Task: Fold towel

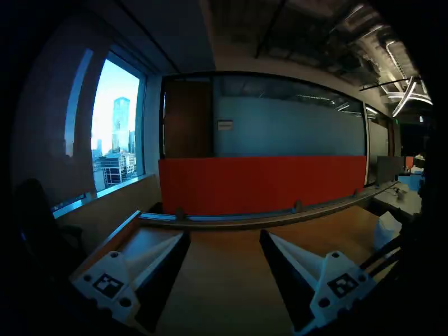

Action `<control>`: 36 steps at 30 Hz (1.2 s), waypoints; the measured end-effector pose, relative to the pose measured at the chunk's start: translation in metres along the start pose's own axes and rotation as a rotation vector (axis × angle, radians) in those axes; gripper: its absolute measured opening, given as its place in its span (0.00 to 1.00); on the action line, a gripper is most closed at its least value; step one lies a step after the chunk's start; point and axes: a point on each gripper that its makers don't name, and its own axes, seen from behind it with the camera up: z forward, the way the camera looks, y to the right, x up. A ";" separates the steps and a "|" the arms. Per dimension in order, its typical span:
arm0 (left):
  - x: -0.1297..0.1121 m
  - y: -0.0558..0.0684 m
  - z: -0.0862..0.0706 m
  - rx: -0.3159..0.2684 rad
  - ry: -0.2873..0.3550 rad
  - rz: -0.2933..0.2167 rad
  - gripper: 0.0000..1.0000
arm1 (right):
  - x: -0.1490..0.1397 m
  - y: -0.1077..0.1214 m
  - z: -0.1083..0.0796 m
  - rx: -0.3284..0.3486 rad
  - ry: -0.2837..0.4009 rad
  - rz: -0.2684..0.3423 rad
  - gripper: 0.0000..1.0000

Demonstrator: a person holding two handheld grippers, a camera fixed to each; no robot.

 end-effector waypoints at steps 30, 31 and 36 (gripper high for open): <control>-0.078 -0.002 -0.009 -0.005 0.069 0.012 0.92 | -0.031 -0.030 -0.025 -0.033 0.011 0.007 0.98; -0.082 -0.002 -0.009 -0.006 0.072 0.014 0.92 | -0.032 -0.031 -0.025 -0.033 0.011 0.005 0.98; -0.103 -0.004 -0.008 0.000 0.089 0.028 0.92 | -0.041 -0.038 -0.025 -0.029 0.019 -0.005 0.98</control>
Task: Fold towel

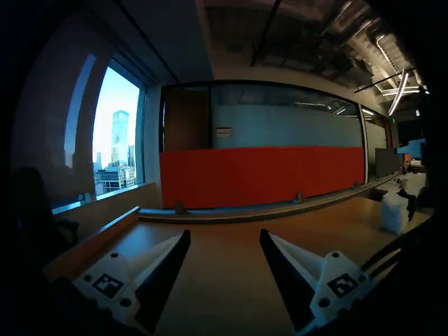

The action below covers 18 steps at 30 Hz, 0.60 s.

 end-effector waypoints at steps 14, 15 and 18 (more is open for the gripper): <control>-0.044 -0.011 0.001 0.023 0.036 -0.035 0.92 | -0.020 -0.011 0.005 0.018 0.027 -0.021 0.98; -0.046 -0.012 0.001 0.027 0.036 -0.036 0.92 | -0.021 -0.011 0.005 0.019 0.027 -0.020 0.98; -0.054 -0.013 0.001 0.038 0.036 -0.039 0.92 | -0.025 -0.012 0.006 0.022 0.028 -0.020 0.98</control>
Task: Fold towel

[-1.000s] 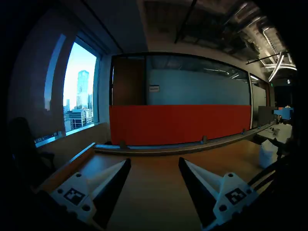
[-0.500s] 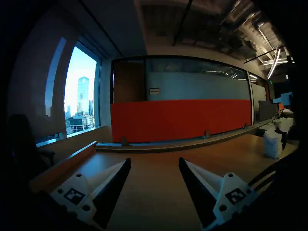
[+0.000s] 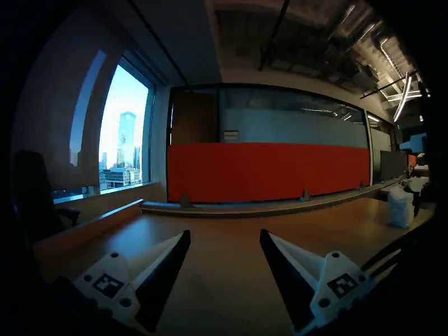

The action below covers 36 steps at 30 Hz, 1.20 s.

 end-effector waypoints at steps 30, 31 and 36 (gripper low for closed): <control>-0.042 0.019 0.005 0.017 -0.002 -0.019 0.92 | -0.014 0.005 -0.004 0.011 0.030 -0.021 0.98; -0.042 0.020 0.004 0.017 -0.003 -0.021 0.92 | -0.014 0.006 -0.004 0.011 0.030 -0.021 0.98; -0.043 0.019 0.003 0.021 -0.008 -0.019 0.92 | -0.014 0.007 -0.005 0.010 0.029 -0.020 0.98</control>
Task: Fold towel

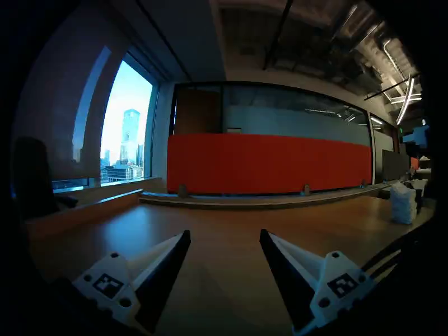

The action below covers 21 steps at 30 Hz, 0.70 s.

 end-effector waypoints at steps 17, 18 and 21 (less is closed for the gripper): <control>-0.004 0.002 0.003 0.002 -0.012 0.019 0.92 | 0.001 -0.006 0.001 0.010 0.002 -0.001 0.98; -0.004 0.002 0.003 0.001 -0.012 0.019 0.92 | 0.002 -0.006 0.002 0.011 0.003 -0.001 0.98; -0.004 0.002 0.003 0.000 -0.013 0.020 0.92 | 0.003 -0.007 0.002 0.011 0.006 -0.004 0.98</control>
